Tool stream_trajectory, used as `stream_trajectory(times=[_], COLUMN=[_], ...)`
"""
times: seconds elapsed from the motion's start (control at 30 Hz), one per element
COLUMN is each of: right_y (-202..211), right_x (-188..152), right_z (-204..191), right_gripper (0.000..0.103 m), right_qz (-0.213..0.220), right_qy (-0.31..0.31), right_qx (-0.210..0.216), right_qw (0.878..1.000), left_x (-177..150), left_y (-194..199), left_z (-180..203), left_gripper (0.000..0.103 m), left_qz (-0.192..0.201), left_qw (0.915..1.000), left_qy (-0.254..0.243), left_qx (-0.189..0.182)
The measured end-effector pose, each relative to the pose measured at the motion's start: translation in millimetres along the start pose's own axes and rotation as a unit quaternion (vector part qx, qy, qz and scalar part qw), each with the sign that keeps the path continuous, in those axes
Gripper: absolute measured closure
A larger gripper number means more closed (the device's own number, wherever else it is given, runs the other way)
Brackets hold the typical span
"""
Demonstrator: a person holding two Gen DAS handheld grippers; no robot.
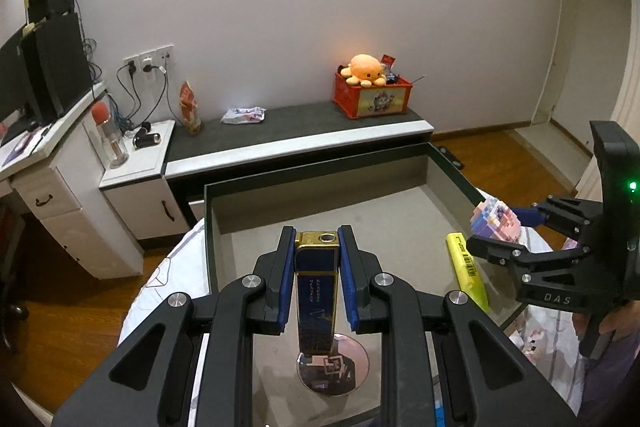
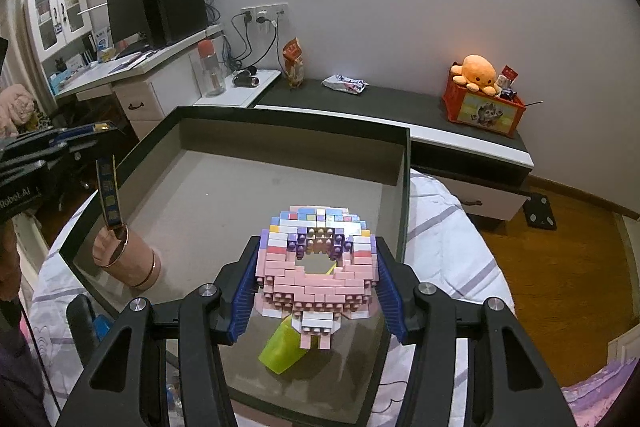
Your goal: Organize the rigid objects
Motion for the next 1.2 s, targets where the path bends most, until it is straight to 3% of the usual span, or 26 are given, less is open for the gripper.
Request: stream_trajectory(times=[0.1, 0.13, 0.17, 0.2, 0.23, 0.27, 0.8, 1.2], right_y=[-2, -1, 1, 2, 2, 4, 19, 107], right_x=[0, 0, 2, 3, 4, 6, 2, -17], right_z=[-2, -2, -2, -2, -1, -1, 6, 3], right_gripper=[0.048, 0.047, 0.045, 0.033, 0.020, 0.020, 0.020, 0.020], right_qz=[-0.004, -0.001, 0.007, 0.010, 0.013, 0.018, 0.011, 0.046], right_qy=[-0.002, -0.001, -0.001, -0.002, -0.003, -0.002, -0.011, -0.011], right_qx=[0.006, 0.003, 0.003, 0.000, -0.005, -0.011, -0.014, -0.039], right_qw=[1.000, 1.000, 1.000, 1.000, 1.000, 1.000, 1.000, 0.998], left_x=[0, -1, -1, -1, -1, -2, -7, -14], left_y=[-4, -5, -6, -8, -9, -10, -11, 67], left_z=[-2, -2, -2, -4, -5, -6, 2, 21], left_gripper=[0.078, 0.068, 0.046, 0.031, 0.007, 0.005, 0.005, 0.004], left_qz=[-0.002, -0.004, -0.003, -0.003, -0.004, -0.002, -0.020, 0.005], left_qw=[0.9999, 0.9999, 0.9999, 0.9999, 0.9997, 0.9994, 0.9993, 0.9988], left_qy=[0.006, 0.005, 0.005, 0.006, 0.008, 0.009, -0.001, 0.009], left_qx=[0.010, 0.011, 0.012, 0.014, 0.022, 0.035, 0.032, 0.048])
Point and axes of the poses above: each gripper's, at about its wrist camera, not at the fingertips, and y roughly against the way its jaws point, z to its right, x to its top, the point moved 7 cm from there along -y, roughly the way its jaws point, and after that the axes turned 9 degrees about -y, right-handed, at the moved point
